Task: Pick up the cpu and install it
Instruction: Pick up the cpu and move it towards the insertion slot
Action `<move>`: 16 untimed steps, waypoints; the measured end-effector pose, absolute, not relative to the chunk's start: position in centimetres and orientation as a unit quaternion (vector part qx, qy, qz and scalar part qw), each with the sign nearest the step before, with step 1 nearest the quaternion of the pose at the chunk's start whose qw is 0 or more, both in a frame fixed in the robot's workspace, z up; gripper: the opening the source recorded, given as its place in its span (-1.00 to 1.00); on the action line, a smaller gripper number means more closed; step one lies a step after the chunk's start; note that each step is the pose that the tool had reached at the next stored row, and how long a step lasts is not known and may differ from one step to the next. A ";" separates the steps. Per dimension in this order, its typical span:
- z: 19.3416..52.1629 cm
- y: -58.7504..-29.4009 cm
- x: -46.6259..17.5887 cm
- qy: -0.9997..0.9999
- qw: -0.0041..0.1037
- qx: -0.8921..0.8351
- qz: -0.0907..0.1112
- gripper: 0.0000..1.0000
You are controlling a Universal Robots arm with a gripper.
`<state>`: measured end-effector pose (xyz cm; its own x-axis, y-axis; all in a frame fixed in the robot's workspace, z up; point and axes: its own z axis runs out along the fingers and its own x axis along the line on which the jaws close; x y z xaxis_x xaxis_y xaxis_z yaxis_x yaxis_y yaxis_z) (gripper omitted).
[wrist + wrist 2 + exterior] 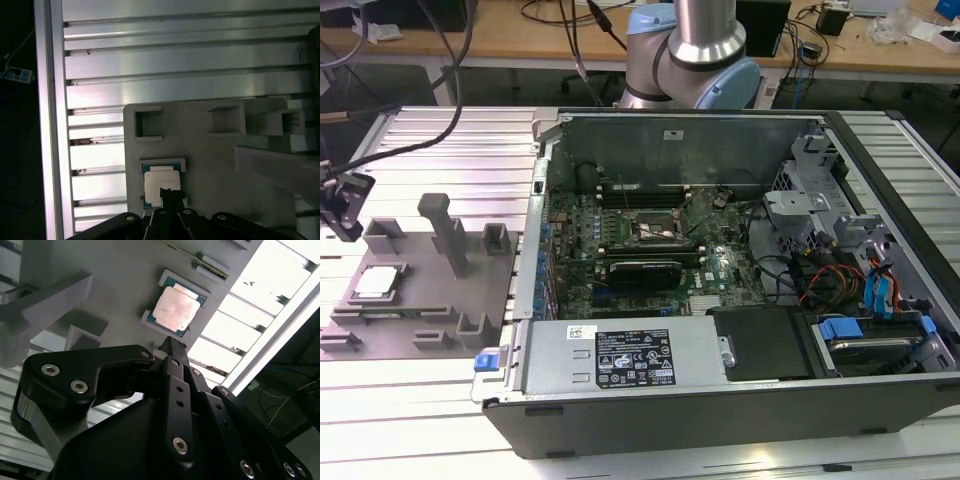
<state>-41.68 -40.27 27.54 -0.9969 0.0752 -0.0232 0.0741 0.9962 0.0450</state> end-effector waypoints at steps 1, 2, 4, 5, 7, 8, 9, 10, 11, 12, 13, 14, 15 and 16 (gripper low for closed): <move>27.3 -40.4 -41.7 0.999 0.012 0.037 0.022 -0.79; 27.2 -40.5 -41.7 0.999 0.012 0.037 0.022 -0.79; 26.7 -40.8 -41.7 0.999 0.013 0.037 0.022 -0.79; 26.6 -40.9 -41.7 0.999 0.013 0.037 0.022 -0.79; 26.3 -41.1 -41.7 0.999 0.012 0.037 0.022 -0.79; 26.1 -41.2 -41.7 0.999 0.013 0.037 0.022 -0.79; 25.9 -41.3 -41.7 0.999 0.012 0.037 0.022 -0.79; 25.8 -41.4 -41.7 0.999 0.012 0.037 0.022 -0.79; 25.7 -41.5 -41.7 0.999 0.012 0.037 0.022 -0.79; 25.6 -41.6 -41.7 0.999 0.012 0.037 0.022 -0.79; 25.4 -41.7 -41.7 0.999 0.013 0.037 0.022 -0.79; 25.3 -41.8 -41.7 0.999 0.012 0.037 0.022 -0.79; 25.1 -42.1 -41.7 0.999 0.012 0.037 0.022 -0.79; 24.9 -42.2 -41.7 0.999 0.013 0.037 0.022 -0.79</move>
